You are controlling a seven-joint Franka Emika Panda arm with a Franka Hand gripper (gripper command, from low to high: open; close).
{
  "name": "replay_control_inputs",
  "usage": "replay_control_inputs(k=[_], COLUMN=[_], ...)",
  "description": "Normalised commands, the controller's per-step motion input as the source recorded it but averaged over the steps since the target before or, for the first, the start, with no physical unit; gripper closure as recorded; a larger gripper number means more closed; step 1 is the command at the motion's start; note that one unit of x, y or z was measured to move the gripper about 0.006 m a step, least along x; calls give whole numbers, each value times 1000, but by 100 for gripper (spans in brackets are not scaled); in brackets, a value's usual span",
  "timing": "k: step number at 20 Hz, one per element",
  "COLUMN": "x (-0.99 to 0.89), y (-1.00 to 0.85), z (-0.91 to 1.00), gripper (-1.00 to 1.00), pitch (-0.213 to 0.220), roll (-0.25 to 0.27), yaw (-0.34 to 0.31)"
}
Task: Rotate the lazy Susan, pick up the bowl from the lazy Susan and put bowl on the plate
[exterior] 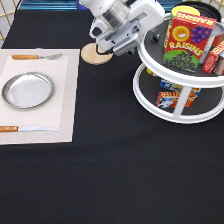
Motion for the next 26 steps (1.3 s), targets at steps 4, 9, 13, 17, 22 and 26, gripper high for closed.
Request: replay_control_inputs(k=[4, 9, 13, 17, 22, 26], x=[666, 227, -268, -664, -914, -1000], y=[-27, -102, 0, 45, 102, 264], z=[9, 174, 701, 686, 187, 0], gripper=[-100, -100, -100, -100, -100, -100], pitch=[0, 0, 0, -6, -12, 0], roll=[58, 38, -56, -100, -111, -124], yaw=[101, 69, 7, 0, 12, 31])
